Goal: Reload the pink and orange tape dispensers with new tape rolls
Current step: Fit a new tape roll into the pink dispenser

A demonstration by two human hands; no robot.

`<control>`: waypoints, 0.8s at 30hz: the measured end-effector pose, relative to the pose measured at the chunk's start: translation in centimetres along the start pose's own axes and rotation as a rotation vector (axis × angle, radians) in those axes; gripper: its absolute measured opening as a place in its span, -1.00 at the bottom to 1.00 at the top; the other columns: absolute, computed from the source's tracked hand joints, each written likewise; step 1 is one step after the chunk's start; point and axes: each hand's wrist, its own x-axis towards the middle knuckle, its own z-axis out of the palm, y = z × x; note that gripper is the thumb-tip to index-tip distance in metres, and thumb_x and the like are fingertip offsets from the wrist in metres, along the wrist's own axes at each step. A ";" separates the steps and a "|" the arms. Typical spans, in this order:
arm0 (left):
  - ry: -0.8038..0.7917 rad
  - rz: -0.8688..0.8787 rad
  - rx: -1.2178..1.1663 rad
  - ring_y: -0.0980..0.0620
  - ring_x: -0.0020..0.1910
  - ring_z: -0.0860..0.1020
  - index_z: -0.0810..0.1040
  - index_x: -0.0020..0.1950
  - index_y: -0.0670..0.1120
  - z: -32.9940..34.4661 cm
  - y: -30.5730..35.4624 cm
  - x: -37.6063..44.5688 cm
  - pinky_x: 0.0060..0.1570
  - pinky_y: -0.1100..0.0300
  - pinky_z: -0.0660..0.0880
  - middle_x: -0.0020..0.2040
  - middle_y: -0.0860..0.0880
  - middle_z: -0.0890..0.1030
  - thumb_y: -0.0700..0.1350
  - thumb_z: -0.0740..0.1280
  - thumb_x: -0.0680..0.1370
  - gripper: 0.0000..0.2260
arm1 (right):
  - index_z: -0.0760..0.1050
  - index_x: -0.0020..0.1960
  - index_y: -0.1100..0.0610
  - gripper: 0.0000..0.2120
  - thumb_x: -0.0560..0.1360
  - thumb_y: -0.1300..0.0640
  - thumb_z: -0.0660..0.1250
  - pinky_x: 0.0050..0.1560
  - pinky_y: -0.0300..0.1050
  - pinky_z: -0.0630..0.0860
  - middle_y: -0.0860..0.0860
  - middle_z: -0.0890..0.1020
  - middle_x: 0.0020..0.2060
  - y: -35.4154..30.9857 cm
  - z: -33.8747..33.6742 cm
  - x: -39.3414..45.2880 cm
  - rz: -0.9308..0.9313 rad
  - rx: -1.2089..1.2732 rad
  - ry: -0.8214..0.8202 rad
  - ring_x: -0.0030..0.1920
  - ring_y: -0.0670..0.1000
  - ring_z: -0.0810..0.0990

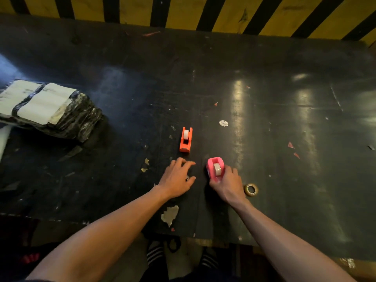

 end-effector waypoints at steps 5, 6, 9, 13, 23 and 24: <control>-0.064 -0.071 0.021 -0.02 0.36 0.38 0.30 0.50 0.11 1.5 -2.4 -2.6 0.35 0.03 0.42 0.36 -0.03 0.38 0.13 0.45 0.51 -0.39 | 0.40 0.33 0.16 -0.39 0.38 -0.10 0.45 0.19 0.12 0.51 0.13 0.48 0.19 -0.1 0.2 1.0 0.007 0.062 0.052 0.18 0.19 0.51; -0.050 -0.079 0.005 0.00 0.35 0.39 0.32 0.49 0.12 1.6 -2.6 -2.7 0.35 0.05 0.42 0.35 -0.02 0.40 0.09 0.45 0.52 -0.42 | 0.41 0.32 0.17 -0.39 0.38 -0.09 0.45 0.19 0.12 0.51 0.14 0.48 0.19 -0.3 0.0 1.6 0.008 0.081 0.067 0.18 0.20 0.51; -0.008 -0.109 -0.033 0.02 0.36 0.40 0.34 0.49 0.10 1.8 -2.8 -2.7 0.37 0.06 0.41 0.35 -0.01 0.43 0.03 0.46 0.53 -0.44 | 0.45 0.28 0.24 -0.42 0.39 -0.08 0.43 0.18 0.10 0.47 0.23 0.51 0.17 -1.0 -1.0 4.3 0.034 0.105 0.128 0.15 0.28 0.53; 0.011 -0.141 -0.047 0.04 0.35 0.41 0.36 0.48 0.07 2.1 -2.7 -2.6 0.37 0.09 0.41 0.35 0.01 0.44 0.03 0.47 0.52 -0.43 | 0.47 0.25 0.29 -0.40 0.38 -0.08 0.44 0.20 0.13 0.50 0.28 0.52 0.18 -2.2 -2.6 8.6 0.097 0.113 0.148 0.16 0.33 0.54; -0.184 -0.170 -0.142 0.00 0.40 0.38 0.29 0.52 0.07 0.7 -3.2 -1.9 0.42 -0.01 0.39 0.38 -0.02 0.40 -0.08 0.50 0.49 -0.34 | 0.36 0.38 0.19 -0.27 0.39 -0.22 0.43 0.30 0.16 0.38 0.23 0.42 0.33 -4.4 -3.5 10.9 0.260 0.050 0.197 0.33 0.30 0.41; -0.255 -0.183 -0.189 0.01 0.36 0.43 0.24 0.55 0.07 0.0 -3.5 -1.6 0.39 0.01 0.43 0.36 -0.03 0.42 -0.13 0.48 0.50 -0.31 | 0.35 0.40 0.16 -0.28 0.40 -0.23 0.41 0.30 0.19 0.36 0.23 0.42 0.33 -4.7 -3.2 10.1 0.234 0.037 0.295 0.33 0.30 0.38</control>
